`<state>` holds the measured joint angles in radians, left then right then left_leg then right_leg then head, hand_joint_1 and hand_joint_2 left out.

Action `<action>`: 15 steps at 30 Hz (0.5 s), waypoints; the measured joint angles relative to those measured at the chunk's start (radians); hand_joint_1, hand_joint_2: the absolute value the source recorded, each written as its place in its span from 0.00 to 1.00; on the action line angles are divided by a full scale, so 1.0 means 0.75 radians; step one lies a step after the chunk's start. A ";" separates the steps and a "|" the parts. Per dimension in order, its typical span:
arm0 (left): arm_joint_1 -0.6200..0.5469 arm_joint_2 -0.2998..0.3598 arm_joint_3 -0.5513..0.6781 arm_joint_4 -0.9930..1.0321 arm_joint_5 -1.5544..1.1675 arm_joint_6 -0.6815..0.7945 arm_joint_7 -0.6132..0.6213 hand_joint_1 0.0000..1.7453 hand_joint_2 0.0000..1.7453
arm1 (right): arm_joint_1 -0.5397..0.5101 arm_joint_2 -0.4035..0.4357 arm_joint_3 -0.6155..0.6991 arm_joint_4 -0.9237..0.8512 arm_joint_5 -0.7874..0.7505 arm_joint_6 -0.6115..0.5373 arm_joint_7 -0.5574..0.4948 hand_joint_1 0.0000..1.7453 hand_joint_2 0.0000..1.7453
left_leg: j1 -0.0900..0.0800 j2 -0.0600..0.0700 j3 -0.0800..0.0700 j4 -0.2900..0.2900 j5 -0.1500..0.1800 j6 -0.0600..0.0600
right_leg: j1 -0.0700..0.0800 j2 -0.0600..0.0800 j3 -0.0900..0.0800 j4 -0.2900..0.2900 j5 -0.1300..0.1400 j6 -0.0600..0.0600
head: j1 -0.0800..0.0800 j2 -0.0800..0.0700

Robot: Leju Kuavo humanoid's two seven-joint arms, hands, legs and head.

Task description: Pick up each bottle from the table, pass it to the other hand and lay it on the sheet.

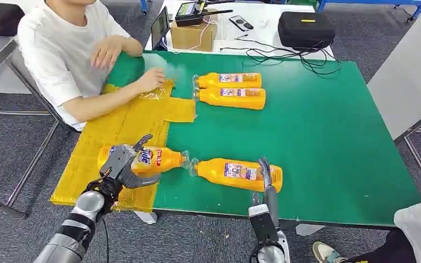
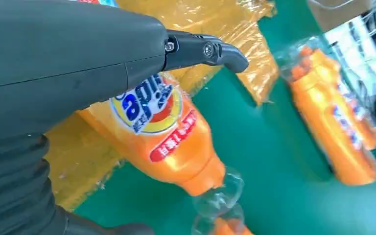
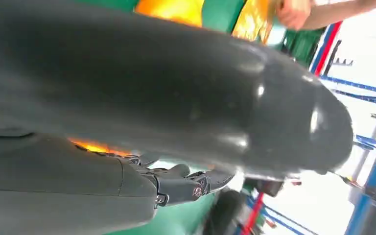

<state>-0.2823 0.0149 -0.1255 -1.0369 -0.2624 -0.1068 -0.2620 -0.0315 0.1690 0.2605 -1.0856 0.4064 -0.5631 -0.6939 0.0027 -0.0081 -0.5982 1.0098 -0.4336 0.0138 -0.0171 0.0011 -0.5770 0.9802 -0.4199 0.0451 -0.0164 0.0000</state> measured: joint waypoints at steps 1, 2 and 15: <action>0.005 0.000 -0.004 -0.011 0.011 0.006 -0.007 0.00 1.00 | 0.002 -0.002 0.005 -0.002 0.021 -0.027 0.000 0.00 1.00 | 0.000 0.000 0.000 0.000 0.000 0.000 | 0.000 0.000 0.000 0.000 0.000 0.000 | 0.000 0.000; 0.016 -0.002 -0.018 -0.048 0.029 0.025 -0.018 0.00 1.00 | 0.005 -0.010 0.020 -0.009 0.086 -0.093 0.000 0.00 1.00 | 0.000 0.000 -0.002 0.000 0.000 0.000 | 0.000 0.000 -0.001 0.000 0.000 0.000 | 0.001 0.000; 0.156 -0.020 -0.168 -0.485 0.081 0.115 -0.122 0.00 1.00 | -0.062 -0.134 0.007 -0.026 0.962 -0.171 0.516 0.00 1.00 | -0.001 0.000 -0.005 0.000 0.000 0.001 | -0.001 0.000 -0.003 -0.001 0.001 0.001 | 0.001 0.000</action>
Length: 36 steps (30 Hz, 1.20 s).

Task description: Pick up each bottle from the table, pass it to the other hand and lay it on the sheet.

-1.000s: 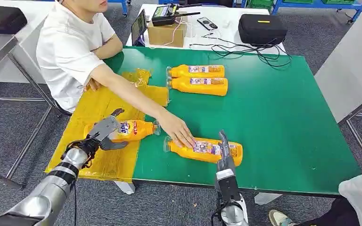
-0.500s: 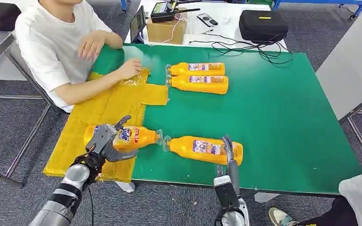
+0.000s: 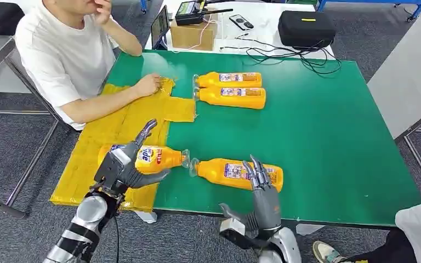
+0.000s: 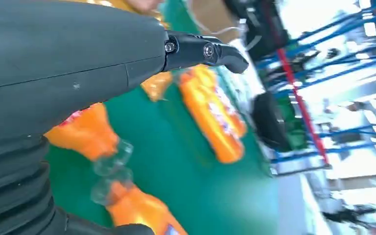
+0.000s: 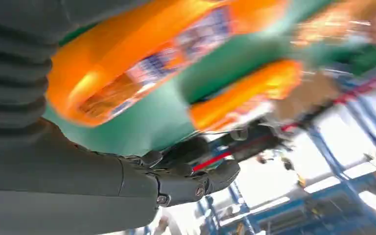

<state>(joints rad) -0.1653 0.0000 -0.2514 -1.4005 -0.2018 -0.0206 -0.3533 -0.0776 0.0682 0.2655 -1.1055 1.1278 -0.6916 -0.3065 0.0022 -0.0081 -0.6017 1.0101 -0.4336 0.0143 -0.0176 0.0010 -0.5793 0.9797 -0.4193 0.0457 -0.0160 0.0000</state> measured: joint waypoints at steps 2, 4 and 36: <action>0.040 0.000 -0.015 -0.074 0.016 -0.012 -0.004 0.00 1.00 | -0.045 -0.037 0.000 0.038 0.076 0.015 0.106 0.00 1.00 | 0.000 0.000 0.000 0.000 0.000 0.000 | 0.000 0.000 0.000 0.000 0.000 0.001 | -0.001 0.000; 0.068 -0.001 -0.019 -0.122 0.075 -0.056 0.013 0.00 1.00 | -0.079 -0.059 -0.001 0.064 0.110 0.039 0.158 0.00 1.00 | 0.000 0.000 0.000 0.000 0.000 0.000 | 0.000 0.000 0.000 0.000 0.000 0.001 | -0.001 0.000; 0.122 -0.064 -0.021 -0.194 0.241 -0.188 0.089 0.00 1.00 | -0.612 -0.139 0.192 0.572 -0.048 0.822 0.424 1.00 1.00 | 0.000 0.006 0.011 0.000 0.000 0.000 | 0.000 0.003 0.007 0.000 0.002 0.001 | -0.001 0.000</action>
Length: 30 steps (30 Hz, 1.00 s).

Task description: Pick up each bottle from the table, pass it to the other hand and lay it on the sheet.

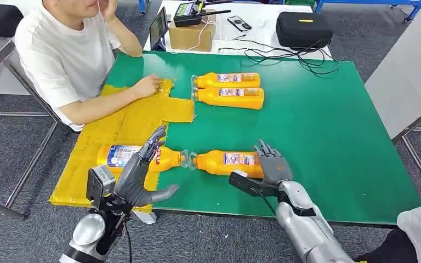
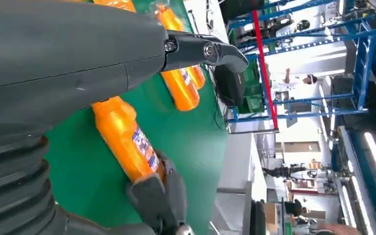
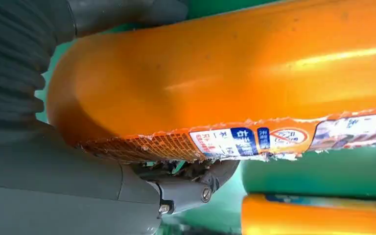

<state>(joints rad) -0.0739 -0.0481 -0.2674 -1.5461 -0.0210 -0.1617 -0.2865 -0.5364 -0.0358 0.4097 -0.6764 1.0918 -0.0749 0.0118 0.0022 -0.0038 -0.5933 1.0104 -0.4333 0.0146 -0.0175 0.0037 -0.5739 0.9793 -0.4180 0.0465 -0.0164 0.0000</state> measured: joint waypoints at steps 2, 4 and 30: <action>-0.004 0.000 0.000 0.005 0.003 -0.005 0.005 0.00 1.00 | -0.025 -0.006 0.009 0.026 -0.006 0.027 0.007 1.00 1.00 | 0.000 0.000 0.002 0.000 0.000 0.000 | 0.000 0.000 0.001 0.000 0.000 0.000 | 0.000 0.000; -0.005 -0.001 0.000 0.007 0.005 -0.007 0.006 0.00 1.00 | -0.039 -0.011 0.017 0.041 -0.008 0.029 0.008 1.00 1.00 | 0.000 0.000 0.003 0.000 0.000 0.000 | 0.000 0.000 0.002 0.000 0.000 0.000 | 0.000 0.000; -0.020 -0.023 0.002 0.044 0.175 0.038 0.050 0.00 1.00 | -0.106 -0.036 0.077 0.135 -0.153 0.010 -0.037 1.00 1.00 | -0.001 -0.002 0.007 0.000 0.001 0.001 | 0.000 -0.001 0.008 0.000 0.000 0.001 | 0.000 0.000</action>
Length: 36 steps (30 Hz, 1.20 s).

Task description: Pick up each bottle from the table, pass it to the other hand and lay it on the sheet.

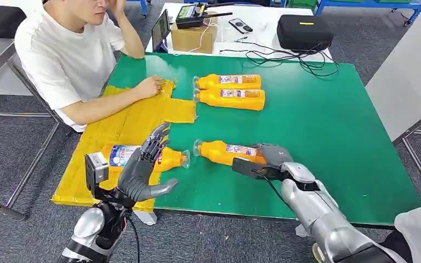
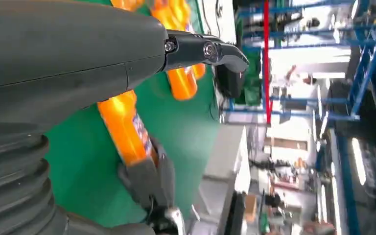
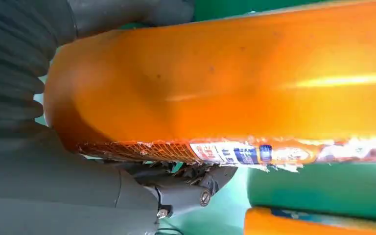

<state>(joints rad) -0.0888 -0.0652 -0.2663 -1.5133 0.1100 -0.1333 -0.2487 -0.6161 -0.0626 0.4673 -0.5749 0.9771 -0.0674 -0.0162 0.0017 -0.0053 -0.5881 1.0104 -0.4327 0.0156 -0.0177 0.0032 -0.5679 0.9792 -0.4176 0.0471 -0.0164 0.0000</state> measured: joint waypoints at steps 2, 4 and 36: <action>0.017 -0.014 0.007 0.003 -0.023 0.094 -0.013 0.00 1.00 | 0.036 0.001 -0.017 -0.019 -0.078 -0.066 -0.064 1.00 1.00 | 0.000 0.000 0.000 0.000 0.000 0.000 | 0.000 0.000 0.000 0.000 0.000 0.000 | 0.000 0.000; 0.041 -0.038 0.017 0.010 -0.019 0.187 -0.010 0.00 1.00 | 0.077 0.003 -0.047 -0.053 -0.164 -0.116 -0.128 1.00 1.00 | 0.000 0.000 -0.001 0.000 -0.001 0.000 | 0.000 0.000 -0.001 0.000 0.000 0.000 | 0.000 0.000; 0.223 -0.114 -0.267 0.276 0.159 0.262 -0.331 0.00 1.00 | 0.804 0.146 -0.203 -1.006 -0.746 -0.256 -0.667 1.00 1.00 | 0.000 -0.004 -0.023 0.000 -0.002 -0.001 | 0.000 -0.002 -0.021 0.000 -0.002 0.000 | 0.000 0.000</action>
<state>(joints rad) 0.0781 -0.1511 -0.4666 -1.3065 0.2293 0.0629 -0.4971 -0.0128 0.0469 0.3148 -1.3295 0.4177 -0.2597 -0.5161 0.0021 -0.0080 -0.6051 1.0104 -0.4342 0.0149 -0.0176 0.0014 -0.5834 0.9794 -0.4188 0.0474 -0.0164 0.0000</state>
